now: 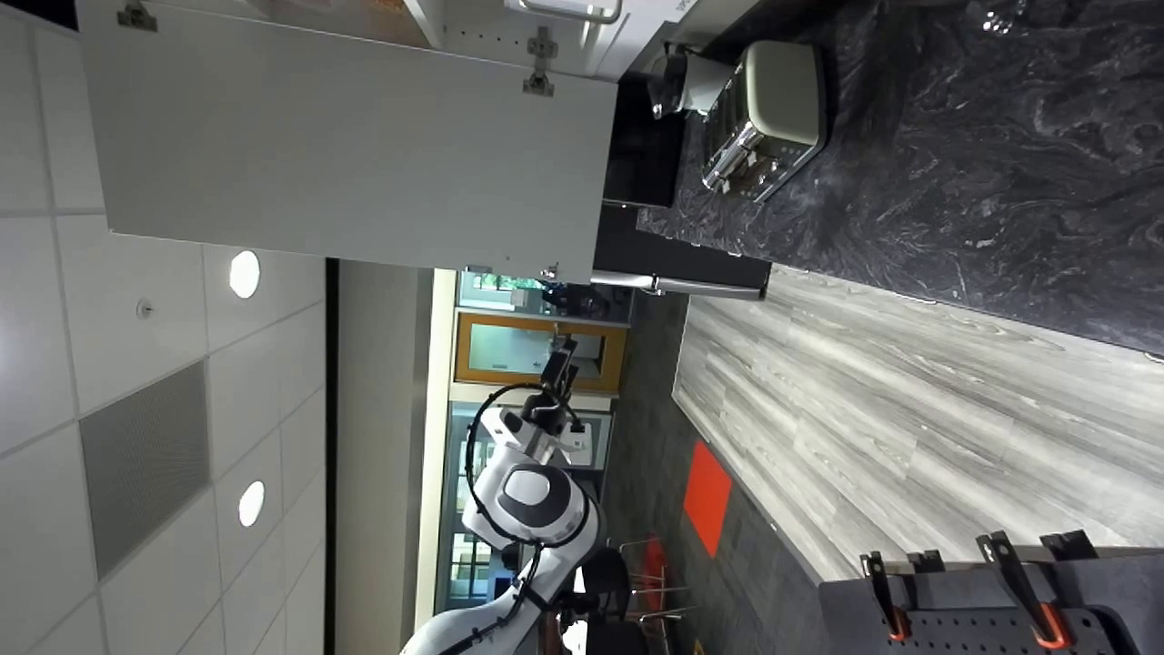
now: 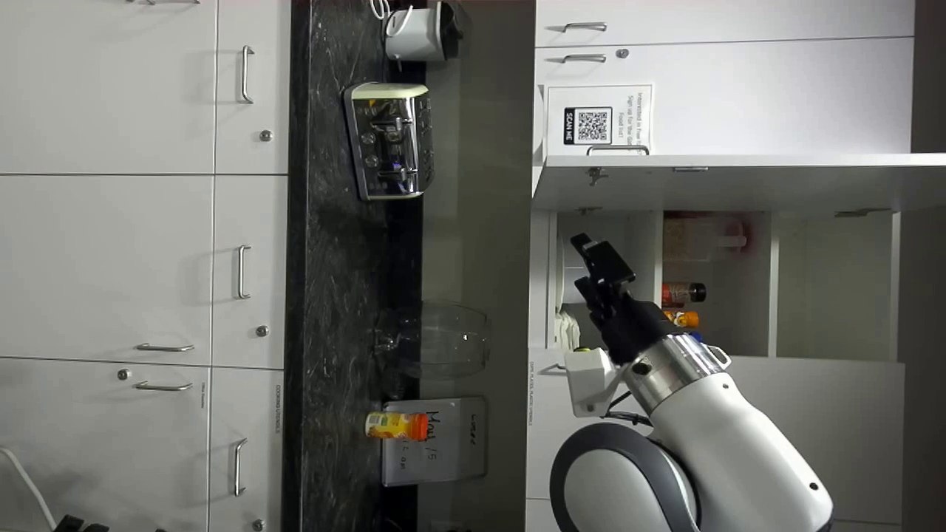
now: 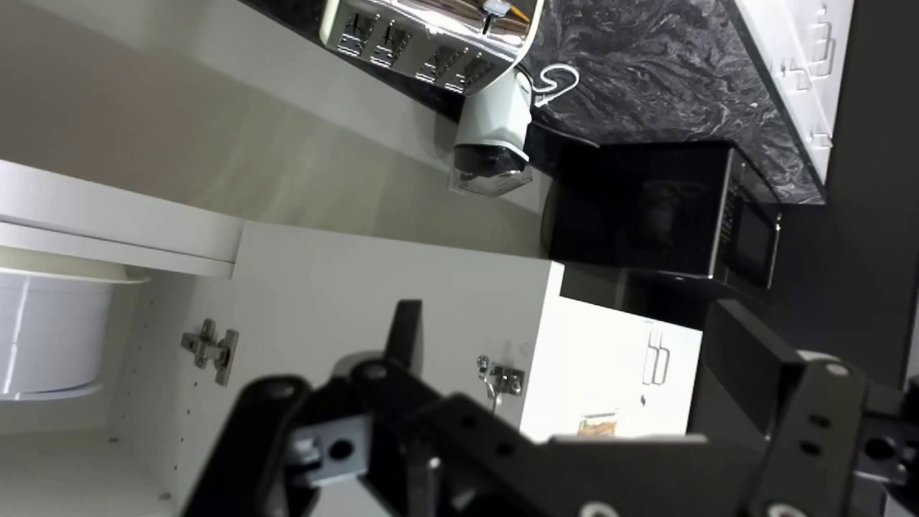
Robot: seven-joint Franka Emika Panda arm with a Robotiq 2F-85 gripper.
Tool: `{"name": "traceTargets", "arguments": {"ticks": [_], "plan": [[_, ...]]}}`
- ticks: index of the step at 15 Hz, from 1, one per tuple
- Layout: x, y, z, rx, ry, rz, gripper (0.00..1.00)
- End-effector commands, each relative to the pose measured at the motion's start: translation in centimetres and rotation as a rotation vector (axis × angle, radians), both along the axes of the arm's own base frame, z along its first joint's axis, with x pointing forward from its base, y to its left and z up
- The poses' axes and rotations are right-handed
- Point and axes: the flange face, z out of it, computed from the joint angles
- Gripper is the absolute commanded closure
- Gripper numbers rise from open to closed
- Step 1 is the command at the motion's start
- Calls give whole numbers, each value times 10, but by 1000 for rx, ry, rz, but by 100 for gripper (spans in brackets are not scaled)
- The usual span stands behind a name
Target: Close the open cabinet door
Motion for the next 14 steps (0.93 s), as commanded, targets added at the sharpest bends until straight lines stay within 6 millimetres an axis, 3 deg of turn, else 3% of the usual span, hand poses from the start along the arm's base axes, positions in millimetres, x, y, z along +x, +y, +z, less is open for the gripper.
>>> {"name": "traceTargets", "arguments": {"ticks": [1, 4, 8, 9, 14], "plan": [[-1, 0, 1, 0, 2, 5, 0], [0, -4, 1, 13, -10, -4, 0], [9, 2, 33, 25, -205, 15, 0], [6, 22, 67, 28, -242, 18, 0], [27, 51, 120, 36, -388, 5, 0]]}}
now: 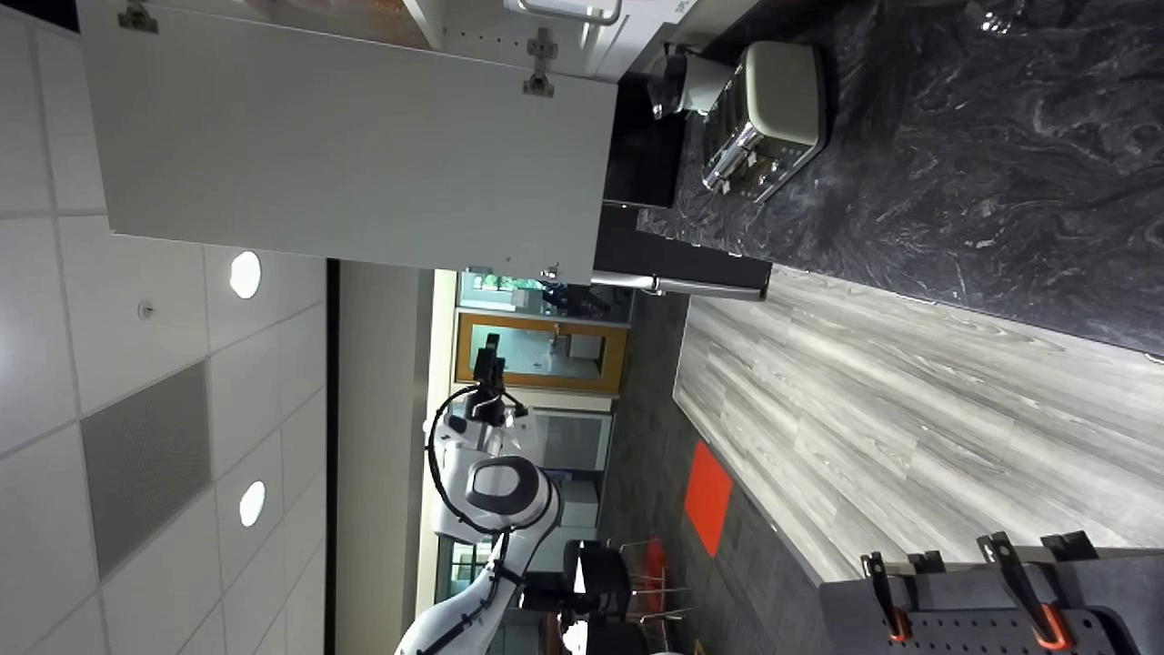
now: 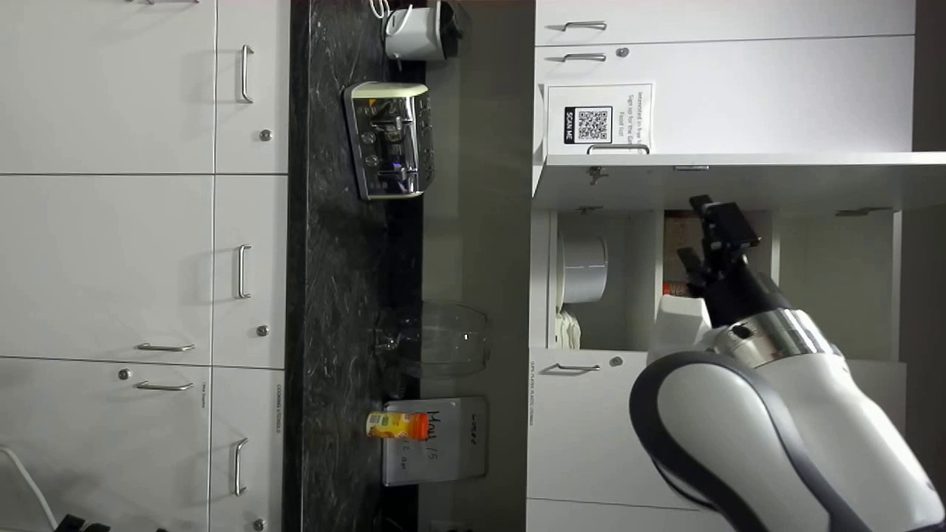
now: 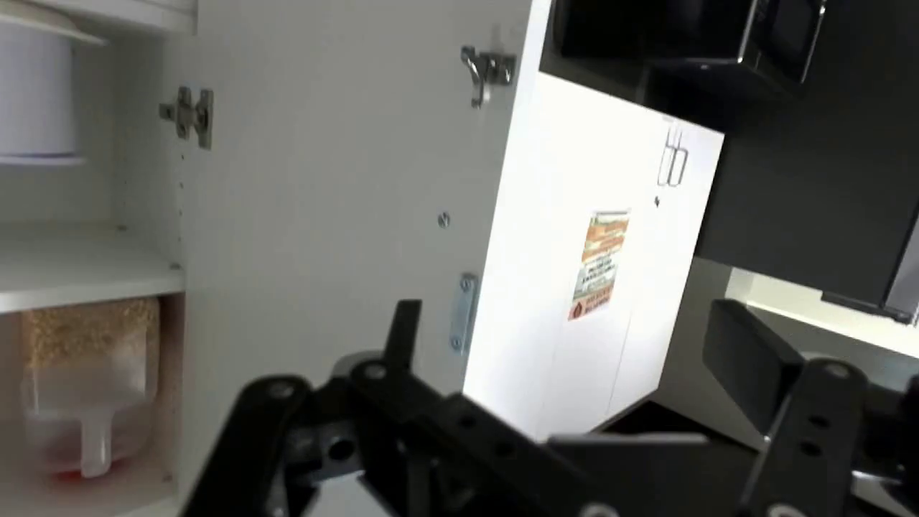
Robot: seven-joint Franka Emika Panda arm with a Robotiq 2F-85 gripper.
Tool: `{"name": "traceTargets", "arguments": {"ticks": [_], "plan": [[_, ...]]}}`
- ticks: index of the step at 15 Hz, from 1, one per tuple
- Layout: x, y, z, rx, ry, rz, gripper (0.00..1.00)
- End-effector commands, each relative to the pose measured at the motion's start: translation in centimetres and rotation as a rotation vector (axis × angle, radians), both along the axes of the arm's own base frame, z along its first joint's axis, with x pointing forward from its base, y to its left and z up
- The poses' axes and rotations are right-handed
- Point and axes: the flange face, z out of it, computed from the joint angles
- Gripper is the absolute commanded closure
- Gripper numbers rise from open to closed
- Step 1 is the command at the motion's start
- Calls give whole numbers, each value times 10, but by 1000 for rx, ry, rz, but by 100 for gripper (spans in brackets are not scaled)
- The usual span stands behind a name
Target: Close the open cabinet door
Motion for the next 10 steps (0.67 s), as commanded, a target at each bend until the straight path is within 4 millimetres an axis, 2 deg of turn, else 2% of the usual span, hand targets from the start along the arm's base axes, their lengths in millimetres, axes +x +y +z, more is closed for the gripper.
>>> {"name": "traceTargets", "arguments": {"ticks": [1, 3, 8, 10], "plan": [[23, 18, 31, -15, -105, -36, 0], [41, 18, 36, -23, -138, -70, 0], [92, 1, 26, -57, -167, -156, 0], [108, 4, 22, -79, -160, -148, 0]]}}
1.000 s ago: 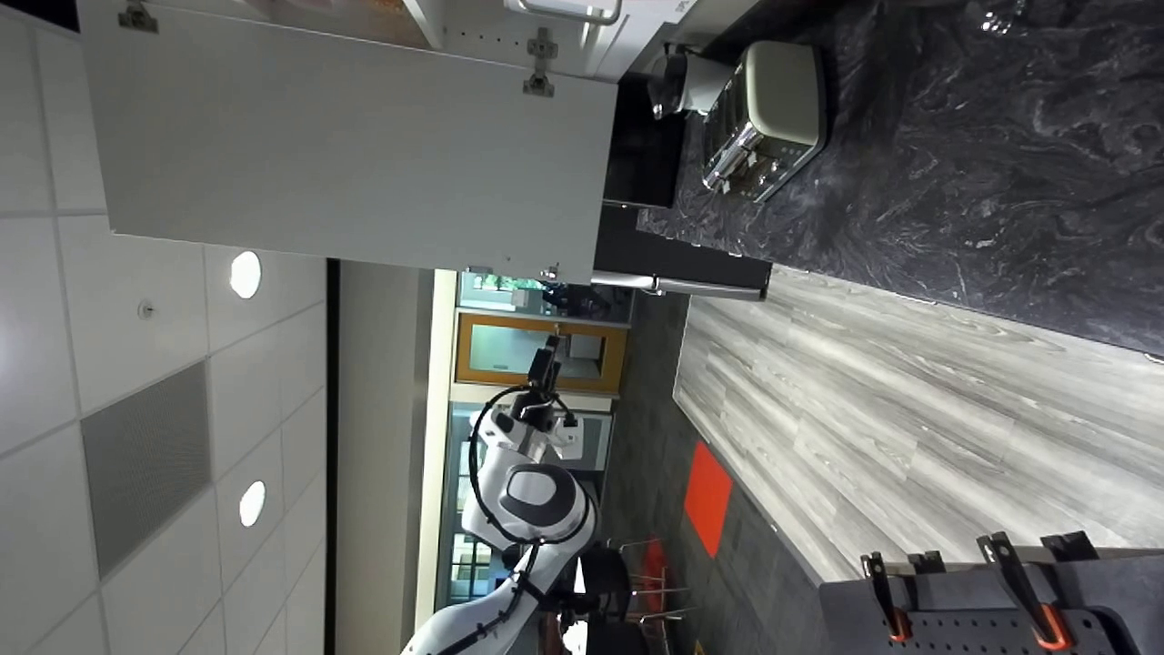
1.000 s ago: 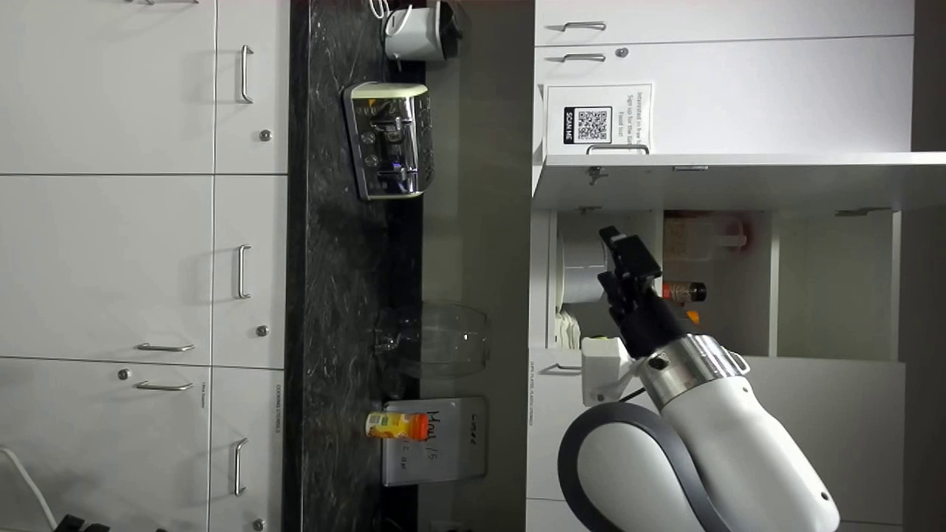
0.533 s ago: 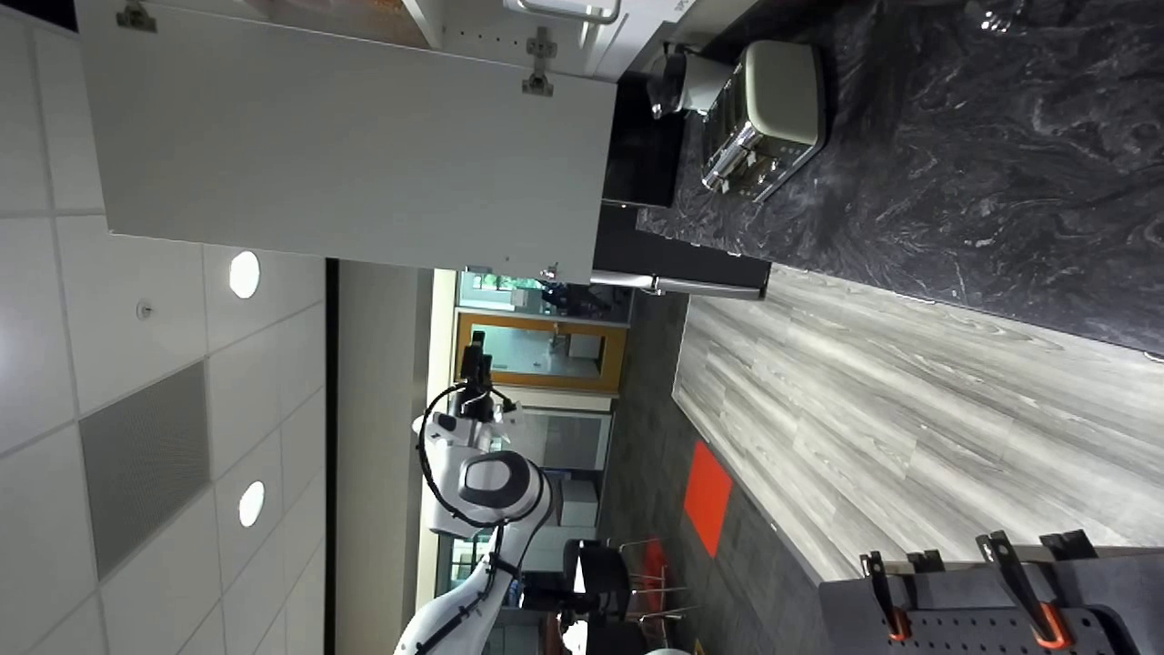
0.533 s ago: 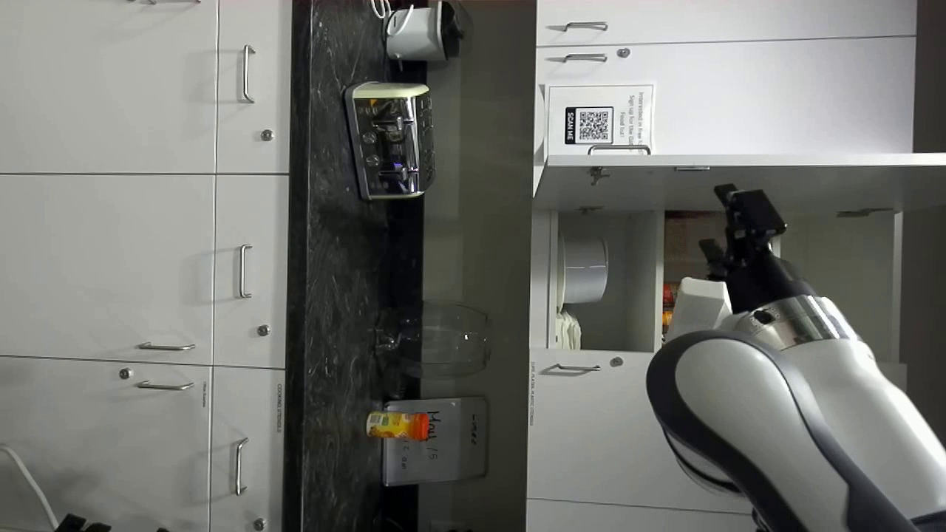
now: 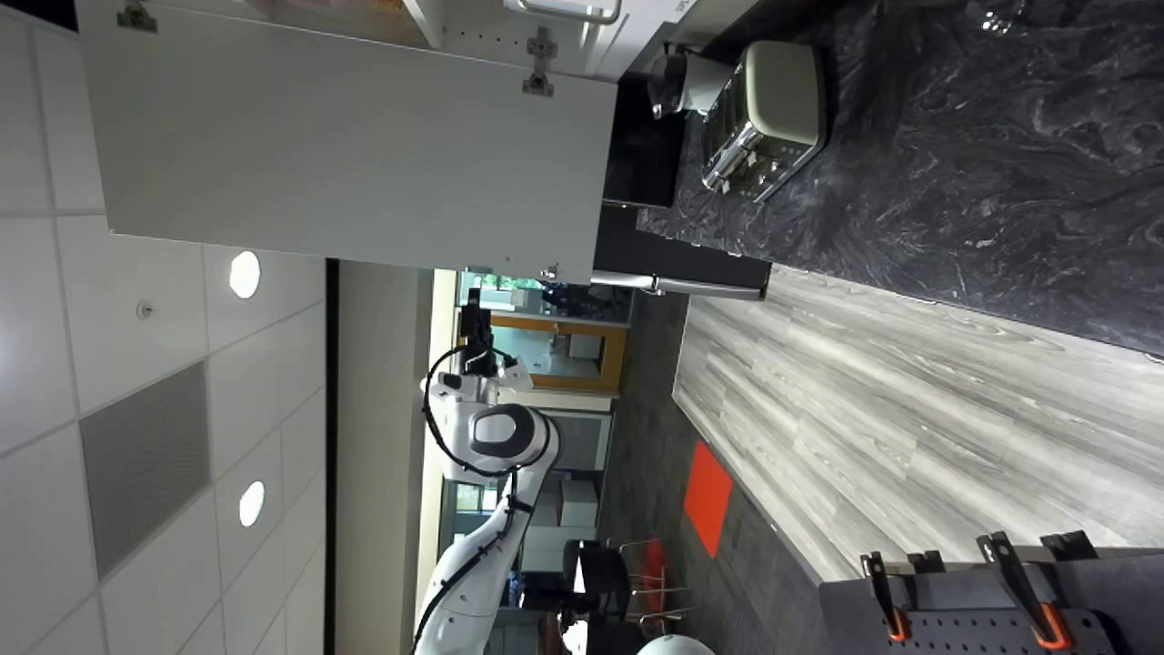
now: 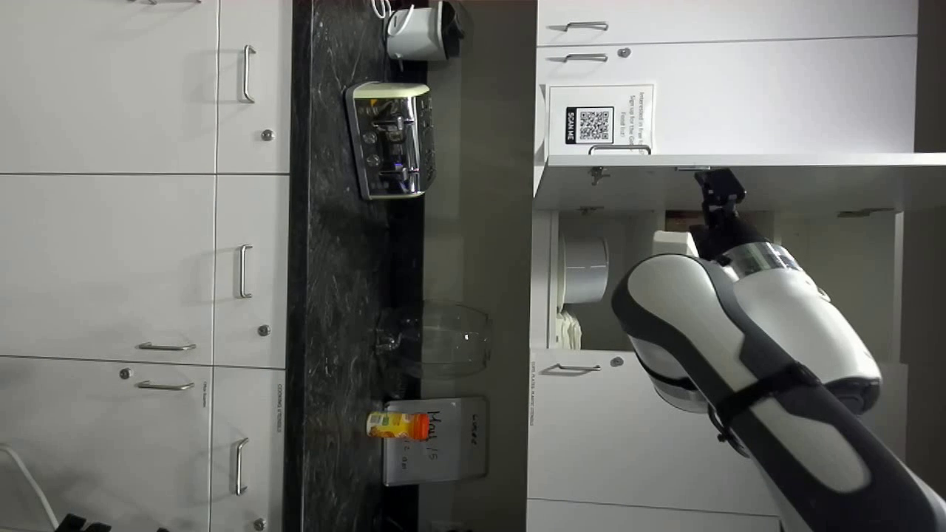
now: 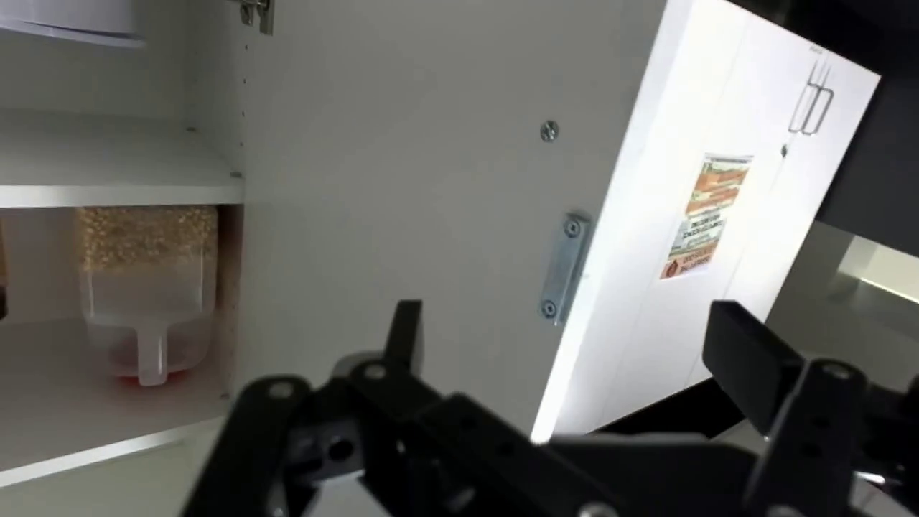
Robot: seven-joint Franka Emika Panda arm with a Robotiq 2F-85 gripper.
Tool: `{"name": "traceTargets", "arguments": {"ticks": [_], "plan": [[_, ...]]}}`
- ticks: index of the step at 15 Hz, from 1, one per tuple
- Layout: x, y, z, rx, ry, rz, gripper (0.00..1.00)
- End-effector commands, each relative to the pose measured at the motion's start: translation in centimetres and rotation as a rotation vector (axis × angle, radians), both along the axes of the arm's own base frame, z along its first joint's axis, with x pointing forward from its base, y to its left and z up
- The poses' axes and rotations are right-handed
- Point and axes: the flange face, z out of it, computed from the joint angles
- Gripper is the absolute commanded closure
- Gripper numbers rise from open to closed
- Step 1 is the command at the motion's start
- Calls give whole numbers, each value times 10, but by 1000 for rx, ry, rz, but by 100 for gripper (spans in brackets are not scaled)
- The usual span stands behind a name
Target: Close the open cabinet door
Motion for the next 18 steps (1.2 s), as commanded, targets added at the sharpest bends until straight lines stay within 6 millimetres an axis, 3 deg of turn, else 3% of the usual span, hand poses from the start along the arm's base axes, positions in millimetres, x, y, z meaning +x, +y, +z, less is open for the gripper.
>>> {"name": "traceTargets", "arguments": {"ticks": [1, 5, 10, 11, 12, 14, 18], "plan": [[28, 9, 0, -30, -15, 7, 0], [44, 32, -6, -50, -3, 59, 0], [60, 44, -18, -39, 22, 92, 0], [62, 47, -20, -41, 30, 102, 4], [65, 51, -22, -45, 36, 113, 28], [69, 56, -25, -58, 47, 131, 32], [80, 64, -31, -80, 58, 152, 65]]}}
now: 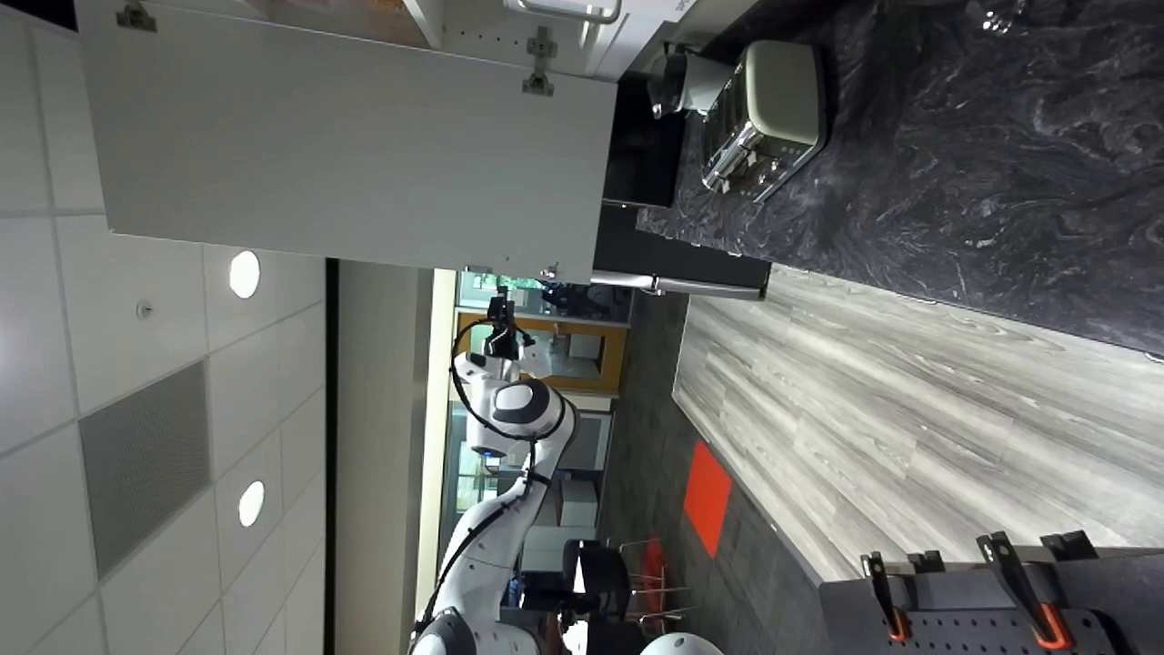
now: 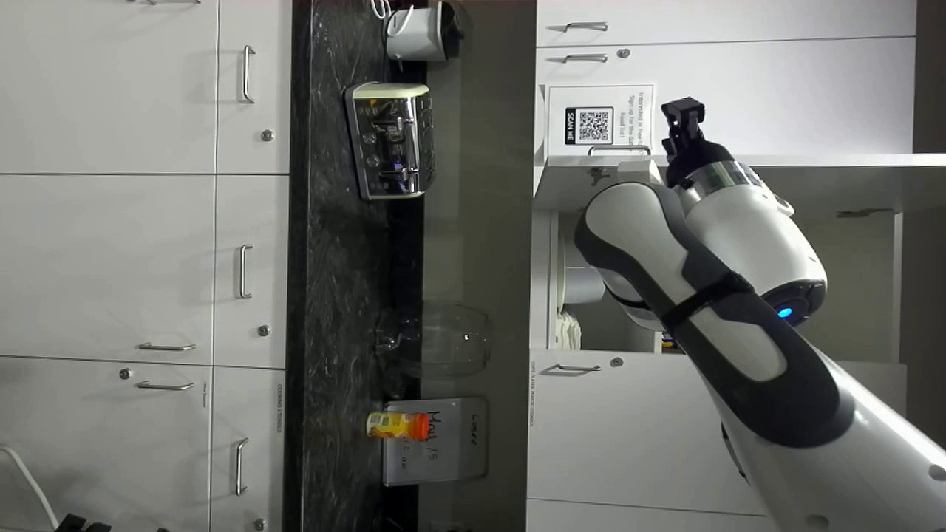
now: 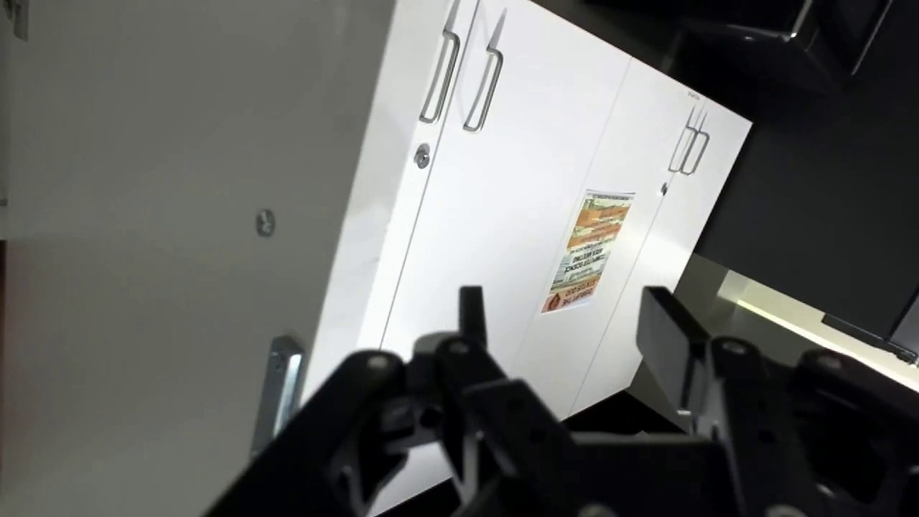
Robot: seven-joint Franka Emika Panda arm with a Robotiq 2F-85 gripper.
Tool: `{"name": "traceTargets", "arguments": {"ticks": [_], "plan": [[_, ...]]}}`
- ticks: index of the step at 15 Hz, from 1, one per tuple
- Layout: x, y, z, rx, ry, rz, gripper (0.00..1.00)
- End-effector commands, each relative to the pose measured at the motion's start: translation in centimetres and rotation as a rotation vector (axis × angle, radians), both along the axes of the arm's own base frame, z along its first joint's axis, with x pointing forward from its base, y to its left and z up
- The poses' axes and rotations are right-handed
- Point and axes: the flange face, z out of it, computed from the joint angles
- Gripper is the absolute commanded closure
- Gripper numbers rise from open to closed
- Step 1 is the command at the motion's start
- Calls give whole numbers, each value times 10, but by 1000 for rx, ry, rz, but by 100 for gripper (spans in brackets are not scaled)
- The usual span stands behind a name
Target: Close the open cabinet door
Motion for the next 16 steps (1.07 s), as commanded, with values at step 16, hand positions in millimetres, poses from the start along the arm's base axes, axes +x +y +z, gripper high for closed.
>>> {"name": "traceTargets", "arguments": {"ticks": [16], "plan": [[19, -50, -5, -38, -81, -163, 100]]}}
